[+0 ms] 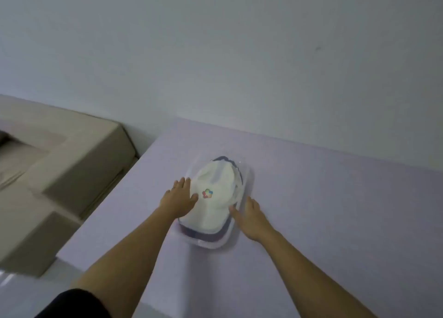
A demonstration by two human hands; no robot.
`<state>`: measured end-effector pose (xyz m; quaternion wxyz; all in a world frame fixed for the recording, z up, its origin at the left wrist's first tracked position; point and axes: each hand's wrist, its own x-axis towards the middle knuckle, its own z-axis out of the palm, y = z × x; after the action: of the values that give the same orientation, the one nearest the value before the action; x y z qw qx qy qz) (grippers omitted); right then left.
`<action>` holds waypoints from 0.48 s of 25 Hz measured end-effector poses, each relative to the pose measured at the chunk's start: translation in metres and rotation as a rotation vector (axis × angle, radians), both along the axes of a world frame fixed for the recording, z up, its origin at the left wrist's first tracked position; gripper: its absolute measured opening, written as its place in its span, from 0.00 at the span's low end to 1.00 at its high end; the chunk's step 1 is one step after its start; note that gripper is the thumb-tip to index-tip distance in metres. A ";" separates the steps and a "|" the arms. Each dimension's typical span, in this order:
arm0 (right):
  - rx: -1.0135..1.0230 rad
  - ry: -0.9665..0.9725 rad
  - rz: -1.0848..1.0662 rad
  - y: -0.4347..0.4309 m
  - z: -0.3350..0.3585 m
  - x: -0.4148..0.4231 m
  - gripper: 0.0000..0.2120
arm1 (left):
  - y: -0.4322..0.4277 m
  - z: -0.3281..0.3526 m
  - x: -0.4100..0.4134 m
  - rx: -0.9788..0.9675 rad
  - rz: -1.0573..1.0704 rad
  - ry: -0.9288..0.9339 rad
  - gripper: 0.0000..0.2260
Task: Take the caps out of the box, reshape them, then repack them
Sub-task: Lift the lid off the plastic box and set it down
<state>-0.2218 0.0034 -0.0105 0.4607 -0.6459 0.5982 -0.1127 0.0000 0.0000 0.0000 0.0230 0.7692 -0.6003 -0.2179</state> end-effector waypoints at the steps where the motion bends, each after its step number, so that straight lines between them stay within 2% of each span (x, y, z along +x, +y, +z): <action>1: 0.042 -0.023 -0.053 0.005 -0.006 0.004 0.43 | 0.008 -0.003 0.003 0.025 0.090 0.044 0.30; 3: 0.189 -0.114 -0.152 0.012 -0.025 0.023 0.45 | 0.021 -0.023 0.021 0.072 0.262 0.195 0.33; 6: 0.228 -0.167 -0.245 0.020 -0.040 0.047 0.35 | 0.032 -0.046 0.035 0.125 0.415 0.460 0.32; 9: 0.184 -0.179 -0.280 0.015 -0.038 0.043 0.28 | 0.027 -0.041 0.031 0.056 0.427 0.501 0.29; 12: 0.138 -0.179 -0.288 0.012 -0.029 0.016 0.28 | 0.022 -0.035 0.009 0.012 0.376 0.504 0.29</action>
<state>-0.2057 0.0151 -0.0393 0.5344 -0.5080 0.6473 -0.1933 0.0085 0.0223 -0.0347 0.2064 0.7885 -0.4215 -0.3974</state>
